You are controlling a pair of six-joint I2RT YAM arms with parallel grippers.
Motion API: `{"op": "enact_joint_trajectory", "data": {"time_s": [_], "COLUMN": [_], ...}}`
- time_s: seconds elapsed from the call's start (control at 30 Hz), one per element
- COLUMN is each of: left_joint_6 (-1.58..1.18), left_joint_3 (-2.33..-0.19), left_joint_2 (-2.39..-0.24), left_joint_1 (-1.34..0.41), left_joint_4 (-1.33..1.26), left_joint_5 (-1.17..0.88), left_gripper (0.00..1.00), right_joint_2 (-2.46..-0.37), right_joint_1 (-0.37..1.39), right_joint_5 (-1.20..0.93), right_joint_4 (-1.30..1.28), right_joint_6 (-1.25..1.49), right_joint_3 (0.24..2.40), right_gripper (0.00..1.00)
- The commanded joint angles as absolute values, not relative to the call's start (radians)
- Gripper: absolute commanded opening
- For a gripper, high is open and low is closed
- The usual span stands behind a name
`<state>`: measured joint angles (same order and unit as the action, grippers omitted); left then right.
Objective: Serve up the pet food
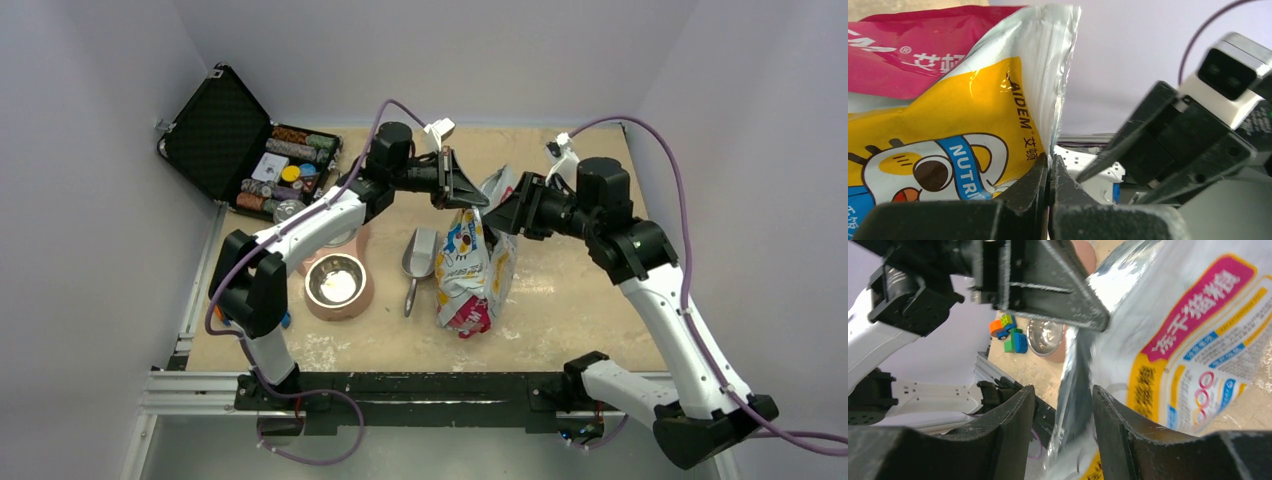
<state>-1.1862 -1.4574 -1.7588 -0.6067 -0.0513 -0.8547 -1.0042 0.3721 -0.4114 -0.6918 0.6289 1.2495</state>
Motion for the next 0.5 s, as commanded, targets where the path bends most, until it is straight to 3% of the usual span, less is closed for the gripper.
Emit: {"op": "enact_joint_trajectory", "data": {"time_s": [0.0,0.1,0.27,0.37,0.47], "left_joint_6": [-1.374,-1.356,-1.143,-0.906,-0.860], "left_joint_3": [-1.506,-1.526,-1.606,-1.710,-1.715], "left_joint_2": [-1.635,-1.628,-1.598,-1.600,-1.594], "left_joint_1": [-0.595,-0.594,-0.594,-0.596,-0.594], "left_joint_4": [-0.558,-0.502,-0.083,0.309,0.433], "left_joint_5": [-0.966,-0.974,-0.918,-0.864,-0.824], "left_gripper": [0.00,0.00,0.00,0.00,0.00], "right_joint_2": [-1.061,-1.094,-1.120,-1.092,-1.071], "right_joint_1": [0.369,0.371,0.377,0.376,0.385], "right_joint_5": [-0.400,-0.393,-0.190,-0.033,-0.047], "right_joint_4": [-0.689,-0.685,-0.903,-1.034,-1.047], "right_joint_6": [0.627,0.612,0.574,0.545,0.525], "right_joint_3": [1.292,1.315,1.444,1.472,1.448], "right_gripper": [0.50,0.48,0.44,0.49,0.58]}}
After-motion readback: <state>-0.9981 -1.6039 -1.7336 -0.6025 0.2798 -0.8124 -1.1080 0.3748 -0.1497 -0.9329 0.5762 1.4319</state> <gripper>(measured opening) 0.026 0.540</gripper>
